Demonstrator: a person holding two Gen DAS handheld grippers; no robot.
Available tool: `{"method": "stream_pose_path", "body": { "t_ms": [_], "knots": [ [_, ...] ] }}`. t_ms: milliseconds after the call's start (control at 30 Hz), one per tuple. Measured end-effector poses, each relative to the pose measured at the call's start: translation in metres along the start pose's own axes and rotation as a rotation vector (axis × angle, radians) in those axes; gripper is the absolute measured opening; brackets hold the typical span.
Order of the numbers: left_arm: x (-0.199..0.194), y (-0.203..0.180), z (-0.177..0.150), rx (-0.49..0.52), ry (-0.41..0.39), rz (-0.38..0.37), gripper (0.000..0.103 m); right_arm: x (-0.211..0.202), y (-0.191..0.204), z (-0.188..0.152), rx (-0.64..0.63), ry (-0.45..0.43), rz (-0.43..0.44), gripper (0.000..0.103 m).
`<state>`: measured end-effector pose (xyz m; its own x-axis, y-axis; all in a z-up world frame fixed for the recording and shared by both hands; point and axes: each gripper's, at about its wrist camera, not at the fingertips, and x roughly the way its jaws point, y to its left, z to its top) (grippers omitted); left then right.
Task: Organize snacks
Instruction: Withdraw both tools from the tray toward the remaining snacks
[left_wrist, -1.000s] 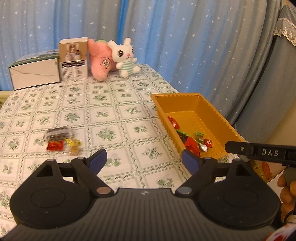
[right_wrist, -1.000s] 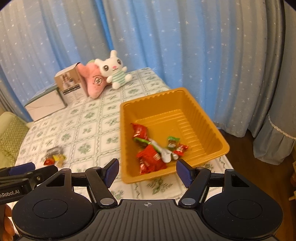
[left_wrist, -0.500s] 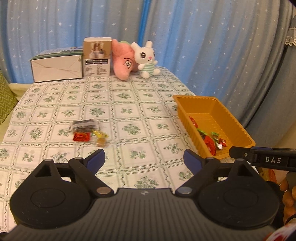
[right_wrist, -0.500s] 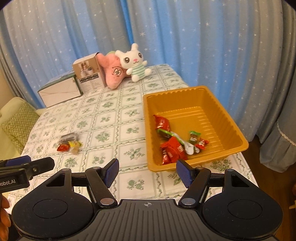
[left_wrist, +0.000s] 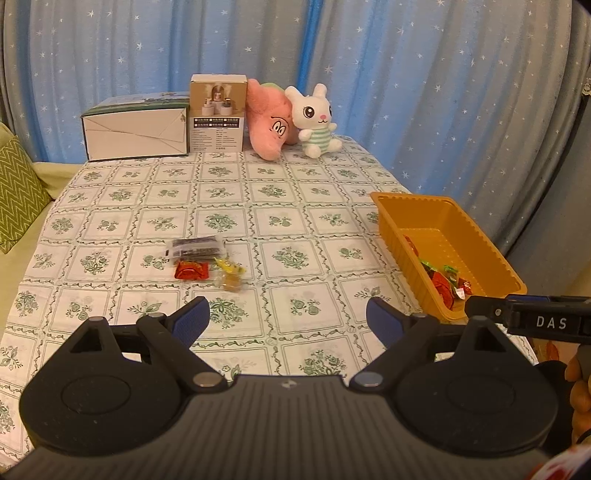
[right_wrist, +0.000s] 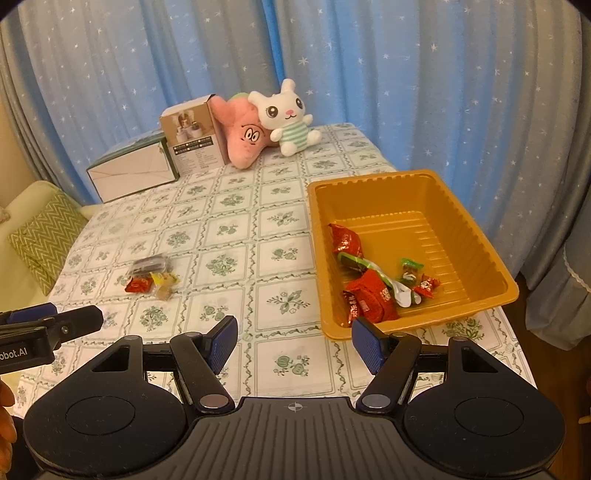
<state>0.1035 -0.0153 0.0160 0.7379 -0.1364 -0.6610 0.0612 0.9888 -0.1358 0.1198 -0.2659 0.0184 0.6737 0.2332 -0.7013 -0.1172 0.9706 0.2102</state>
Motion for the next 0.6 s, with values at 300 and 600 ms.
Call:
{"method": "stream_pose_path", "body": {
  "t_ms": [300, 600],
  "knots": [
    [0.002, 0.021, -0.003, -0.024, 0.009, 0.03, 0.091, 0.013, 0.014, -0.001, -0.021, 0.021, 0.014, 0.068],
    [0.013, 0.052, -0.007, -0.057, 0.028, 0.086, 0.091, 0.037, 0.032, -0.002, -0.045, 0.039, 0.048, 0.068]
  ]
}}
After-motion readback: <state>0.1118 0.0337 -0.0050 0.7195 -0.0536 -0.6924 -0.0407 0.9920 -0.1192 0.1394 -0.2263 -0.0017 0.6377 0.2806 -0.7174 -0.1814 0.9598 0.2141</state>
